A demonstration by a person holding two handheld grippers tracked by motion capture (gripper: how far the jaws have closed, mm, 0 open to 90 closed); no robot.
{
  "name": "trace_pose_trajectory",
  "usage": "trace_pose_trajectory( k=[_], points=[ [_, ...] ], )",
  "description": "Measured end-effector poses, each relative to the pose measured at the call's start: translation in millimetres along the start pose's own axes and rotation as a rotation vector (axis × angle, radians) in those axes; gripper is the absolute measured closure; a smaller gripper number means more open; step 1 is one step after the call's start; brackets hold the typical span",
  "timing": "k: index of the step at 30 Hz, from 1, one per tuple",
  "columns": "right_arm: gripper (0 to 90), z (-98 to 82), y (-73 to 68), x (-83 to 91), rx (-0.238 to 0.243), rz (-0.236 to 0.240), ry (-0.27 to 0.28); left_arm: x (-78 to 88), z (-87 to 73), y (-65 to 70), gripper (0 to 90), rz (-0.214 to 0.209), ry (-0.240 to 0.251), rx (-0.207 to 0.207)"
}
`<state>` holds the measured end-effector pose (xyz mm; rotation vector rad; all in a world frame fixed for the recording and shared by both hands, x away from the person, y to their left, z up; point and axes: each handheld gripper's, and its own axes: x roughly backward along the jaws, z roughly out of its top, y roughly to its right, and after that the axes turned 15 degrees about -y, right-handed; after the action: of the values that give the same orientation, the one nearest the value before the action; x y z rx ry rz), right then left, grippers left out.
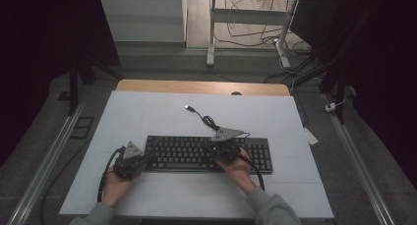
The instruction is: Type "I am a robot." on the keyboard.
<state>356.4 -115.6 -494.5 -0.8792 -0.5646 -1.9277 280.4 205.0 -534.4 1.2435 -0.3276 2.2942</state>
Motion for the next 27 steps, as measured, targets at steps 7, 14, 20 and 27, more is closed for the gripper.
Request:
trace_pose_trajectory(
  k=[7, 14, 20, 27],
  points=[
    [89.6, 2.2, 1.4, -7.6, -0.007, 0.002, -0.003, -0.5, -0.5, -1.7, 88.7, 0.002, 0.000, 0.003],
    [89.5, 6.0, 2.6, -17.2, -0.013, -0.006, -0.036, -0.9, -0.6, -1.9, 88.7, 0.001, 0.000, 0.001],
    [89.5, 12.2, -2.2, -26.9, 0.008, 0.013, -0.051, -1.1, -0.7, -2.0, 88.7, 0.000, -0.002, 0.000],
    [89.5, 14.7, -2.4, -37.4, 0.015, 0.000, -0.073, -2.6, -0.6, -1.2, 88.8, 0.003, -0.016, -0.005]
  ],
)
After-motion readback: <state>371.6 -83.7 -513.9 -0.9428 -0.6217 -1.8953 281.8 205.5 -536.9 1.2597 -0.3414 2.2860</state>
